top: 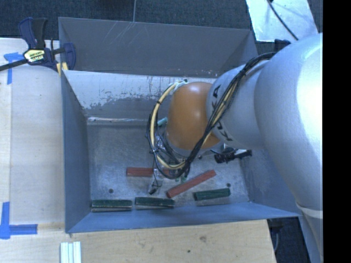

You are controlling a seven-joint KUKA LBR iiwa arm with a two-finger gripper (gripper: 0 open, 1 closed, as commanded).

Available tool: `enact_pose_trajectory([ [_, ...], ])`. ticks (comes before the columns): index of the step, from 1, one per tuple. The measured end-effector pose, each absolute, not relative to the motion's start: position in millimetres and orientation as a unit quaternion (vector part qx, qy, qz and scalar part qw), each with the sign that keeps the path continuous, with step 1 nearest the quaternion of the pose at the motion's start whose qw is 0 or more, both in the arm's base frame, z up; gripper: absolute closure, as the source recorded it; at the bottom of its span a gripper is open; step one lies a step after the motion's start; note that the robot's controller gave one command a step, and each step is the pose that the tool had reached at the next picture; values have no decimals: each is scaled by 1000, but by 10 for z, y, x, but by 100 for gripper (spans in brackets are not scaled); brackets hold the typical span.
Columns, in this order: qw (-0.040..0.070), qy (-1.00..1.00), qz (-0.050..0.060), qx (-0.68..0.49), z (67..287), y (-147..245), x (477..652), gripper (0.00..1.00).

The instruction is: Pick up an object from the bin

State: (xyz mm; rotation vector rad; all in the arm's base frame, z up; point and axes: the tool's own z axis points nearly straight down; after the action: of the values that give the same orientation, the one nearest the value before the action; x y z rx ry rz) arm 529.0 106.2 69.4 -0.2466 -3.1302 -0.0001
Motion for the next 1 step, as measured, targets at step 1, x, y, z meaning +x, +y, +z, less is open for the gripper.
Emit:
enact_pose_trajectory([
  [1,-2,-997,-1,-79,715,1055,5314,100],
])
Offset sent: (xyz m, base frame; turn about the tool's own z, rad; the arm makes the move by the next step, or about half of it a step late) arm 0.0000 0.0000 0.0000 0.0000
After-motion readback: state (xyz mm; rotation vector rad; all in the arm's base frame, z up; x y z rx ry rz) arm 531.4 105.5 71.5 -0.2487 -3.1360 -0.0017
